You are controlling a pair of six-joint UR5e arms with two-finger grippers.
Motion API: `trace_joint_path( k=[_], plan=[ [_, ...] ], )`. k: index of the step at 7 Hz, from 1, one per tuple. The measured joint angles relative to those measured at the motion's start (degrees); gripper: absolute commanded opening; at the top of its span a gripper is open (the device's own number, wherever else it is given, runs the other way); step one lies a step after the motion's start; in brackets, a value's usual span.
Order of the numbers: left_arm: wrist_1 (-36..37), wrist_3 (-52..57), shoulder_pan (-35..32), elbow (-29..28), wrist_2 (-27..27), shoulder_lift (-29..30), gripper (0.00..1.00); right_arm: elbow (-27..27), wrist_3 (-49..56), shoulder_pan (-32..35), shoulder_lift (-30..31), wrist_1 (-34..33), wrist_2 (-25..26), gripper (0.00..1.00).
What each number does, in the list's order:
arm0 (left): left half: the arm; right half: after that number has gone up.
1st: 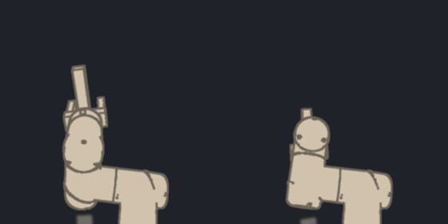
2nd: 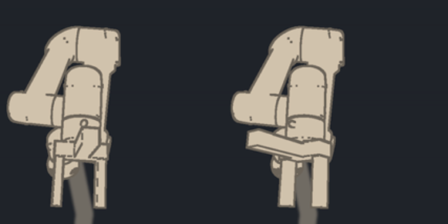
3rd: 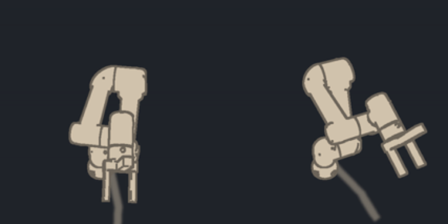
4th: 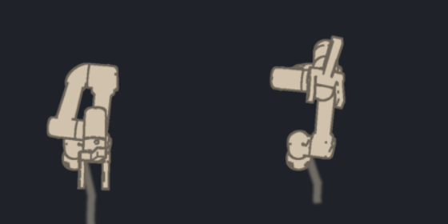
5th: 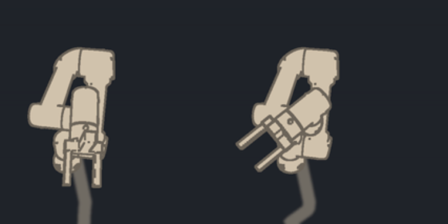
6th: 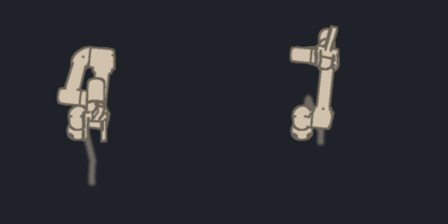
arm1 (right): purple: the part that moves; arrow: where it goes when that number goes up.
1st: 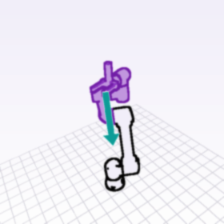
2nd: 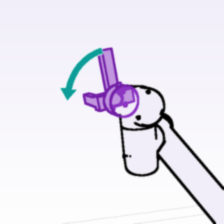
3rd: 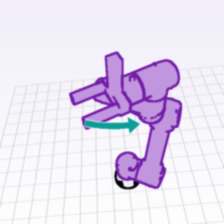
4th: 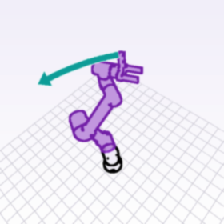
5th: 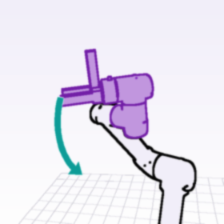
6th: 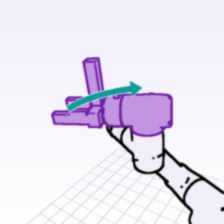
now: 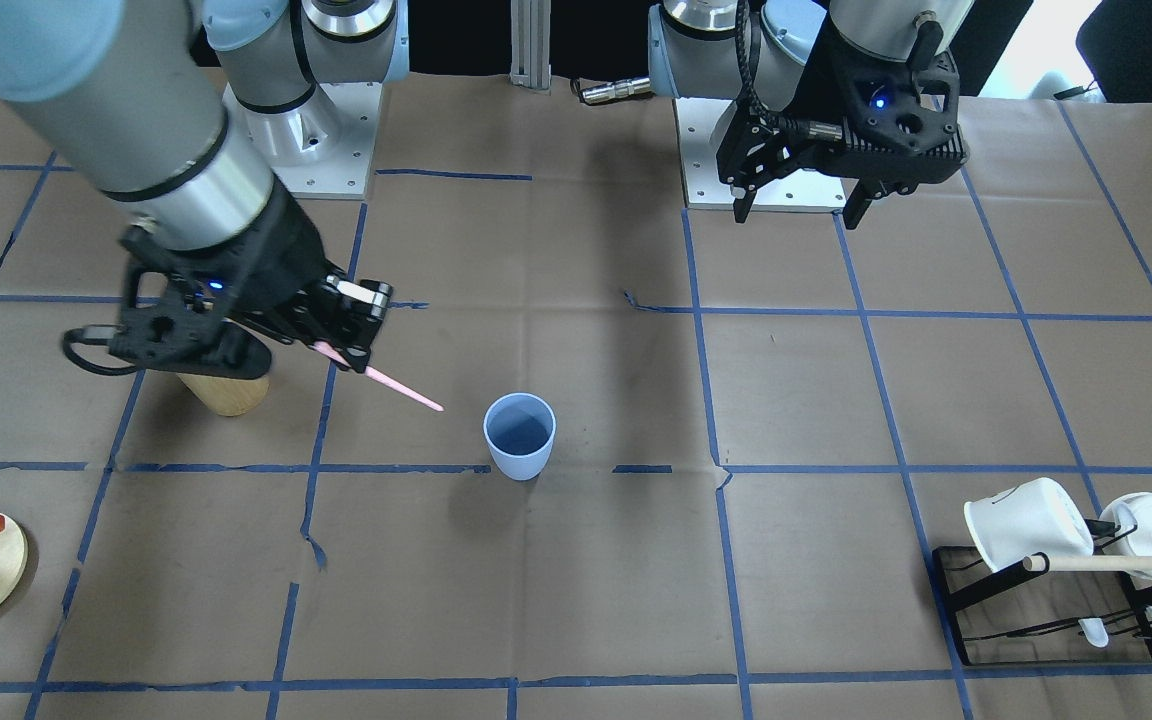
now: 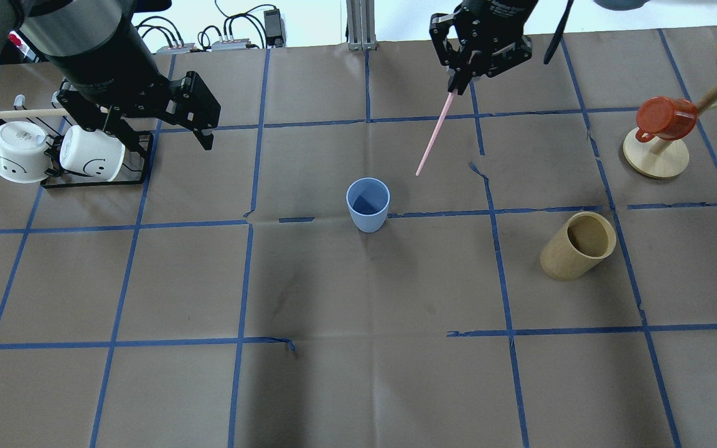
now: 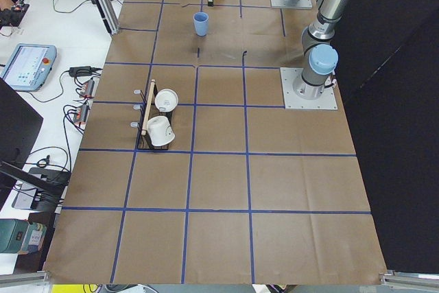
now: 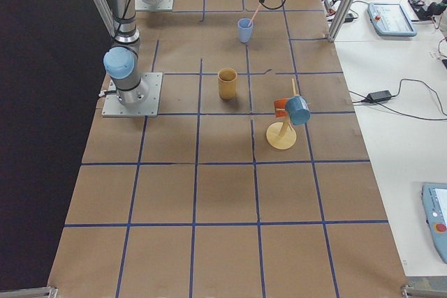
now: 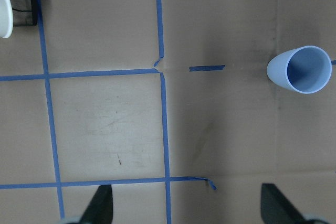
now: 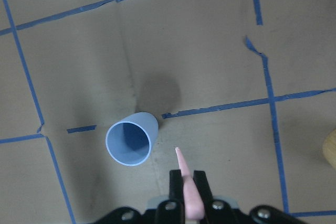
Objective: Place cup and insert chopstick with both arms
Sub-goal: 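Move the pink chopstick over the blue cup and lower it in with the right gripper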
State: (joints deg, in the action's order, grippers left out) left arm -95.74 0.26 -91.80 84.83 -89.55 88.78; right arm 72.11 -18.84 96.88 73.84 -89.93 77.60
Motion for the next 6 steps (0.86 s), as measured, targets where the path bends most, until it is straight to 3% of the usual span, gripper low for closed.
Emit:
trace_joint_path(
  k=[2, 6],
  plan=[
    [0.01, 0.0, 0.25, 0.06, -0.03, -0.15, 1.0, 0.23, -5.14, 4.18, -2.57, -4.37, -0.17, 0.06],
    [-0.02, 0.0, 0.3, 0.07, -0.02, -0.19, 1.0, 1.76, -8.35, 7.29, -4.24, -5.61, 0.01, 0.06]
  ],
)
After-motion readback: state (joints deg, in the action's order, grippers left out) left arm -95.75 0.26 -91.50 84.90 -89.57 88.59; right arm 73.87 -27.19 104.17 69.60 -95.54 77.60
